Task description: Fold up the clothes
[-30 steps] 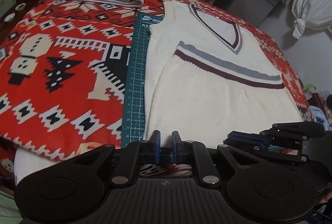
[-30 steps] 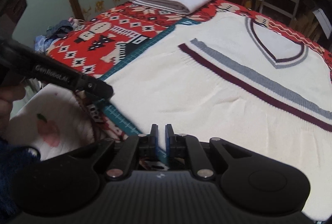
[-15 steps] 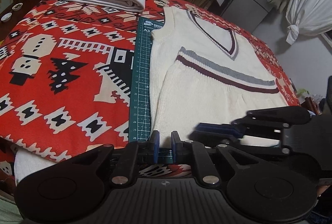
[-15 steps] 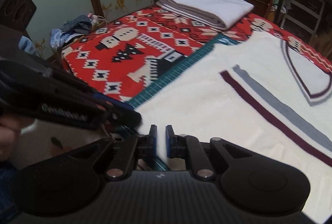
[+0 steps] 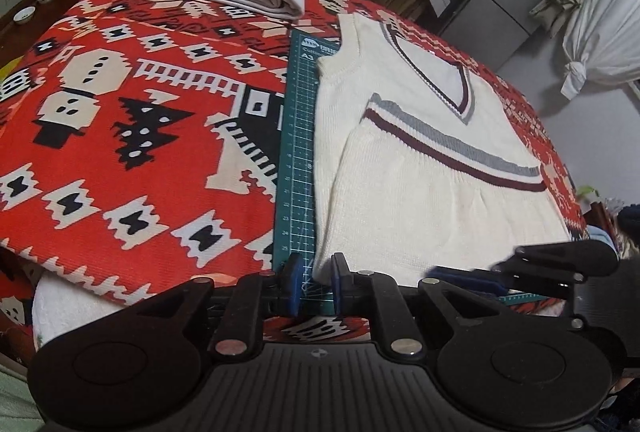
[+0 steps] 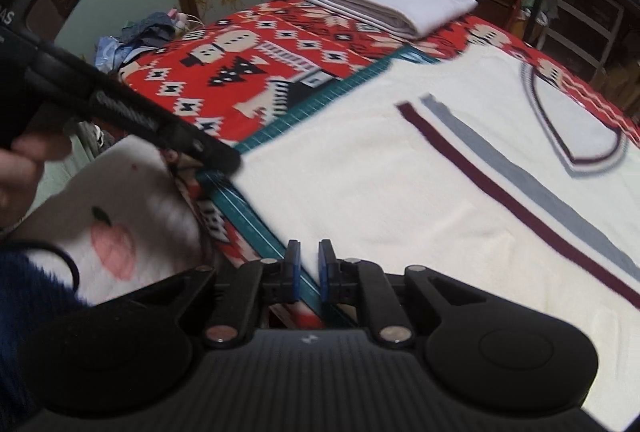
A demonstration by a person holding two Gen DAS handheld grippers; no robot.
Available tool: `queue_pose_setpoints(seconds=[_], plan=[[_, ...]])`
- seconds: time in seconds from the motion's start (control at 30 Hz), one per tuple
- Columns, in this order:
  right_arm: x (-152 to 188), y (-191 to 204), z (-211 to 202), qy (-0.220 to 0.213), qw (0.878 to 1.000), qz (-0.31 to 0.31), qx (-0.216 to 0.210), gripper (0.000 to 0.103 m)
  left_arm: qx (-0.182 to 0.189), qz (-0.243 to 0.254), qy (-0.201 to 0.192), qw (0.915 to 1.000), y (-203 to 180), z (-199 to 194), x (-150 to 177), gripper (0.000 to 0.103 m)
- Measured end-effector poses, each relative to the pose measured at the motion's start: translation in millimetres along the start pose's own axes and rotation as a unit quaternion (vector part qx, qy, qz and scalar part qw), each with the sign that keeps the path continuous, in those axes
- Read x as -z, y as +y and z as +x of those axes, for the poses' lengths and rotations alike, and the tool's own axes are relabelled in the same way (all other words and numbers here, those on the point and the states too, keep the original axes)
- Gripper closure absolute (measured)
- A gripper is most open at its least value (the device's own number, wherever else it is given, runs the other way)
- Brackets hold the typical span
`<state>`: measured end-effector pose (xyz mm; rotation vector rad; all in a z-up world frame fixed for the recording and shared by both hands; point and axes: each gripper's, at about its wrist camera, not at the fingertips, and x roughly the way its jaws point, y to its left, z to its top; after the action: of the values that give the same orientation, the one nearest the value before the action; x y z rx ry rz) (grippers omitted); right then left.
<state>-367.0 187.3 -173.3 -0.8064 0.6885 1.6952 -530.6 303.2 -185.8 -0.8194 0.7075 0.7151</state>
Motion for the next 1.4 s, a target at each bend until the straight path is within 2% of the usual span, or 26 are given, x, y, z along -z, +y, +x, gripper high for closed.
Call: queue_pose_setpoints(seconds=[0.2, 0.43, 0.57, 0.73, 1.0, 1.2, 1.33, 1.4], plan=[[8.0, -20.1, -18.8, -0.021, 1.000, 0.020, 0.009, 0.093, 0.037, 0.011, -0.034, 0.9987, -18.9, -17.8, -11.8, 0.090], [7.1, -12.8, -4.4, -0.018, 1.000, 0.008, 0.012, 0.095, 0.037, 0.082, 0.006, 0.9959, -70.8, 24.3, -6.4, 0.090], [17.7, -13.1, -7.9, -0.017, 1.000, 0.004, 0.012, 0.096, 0.010, 0.103, 0.024, 0.9943, -72.4, 36.0, 1.3, 0.090], [40.5, -35.7, -29.1, -0.008, 0.999, 0.031, 0.030, 0.095, 0.017, 0.086, 0.023, 0.9959, -60.7, 35.0, 1.1, 0.093], [79.0, -76.1, -64.2, 0.007, 0.995, 0.077, 0.070, 0.095, 0.011, 0.097, 0.020, 0.9950, -65.8, 34.1, 3.4, 0.094], [77.6, -89.1, -80.6, -0.017, 0.991, 0.100, 0.087, 0.093, 0.023, 0.072, 0.025, 0.9968, -59.5, 35.3, 0.7, 0.094], [59.8, -77.8, -66.5, -0.037, 0.992, 0.087, 0.081, 0.094, 0.023, 0.070, 0.025, 0.9970, -59.8, 35.4, 0.6, 0.094], [57.6, -73.0, -55.0, -0.031, 0.993, 0.080, 0.084, 0.094, 0.022, 0.072, 0.025, 0.9969, -60.4, 35.3, 1.2, 0.094]])
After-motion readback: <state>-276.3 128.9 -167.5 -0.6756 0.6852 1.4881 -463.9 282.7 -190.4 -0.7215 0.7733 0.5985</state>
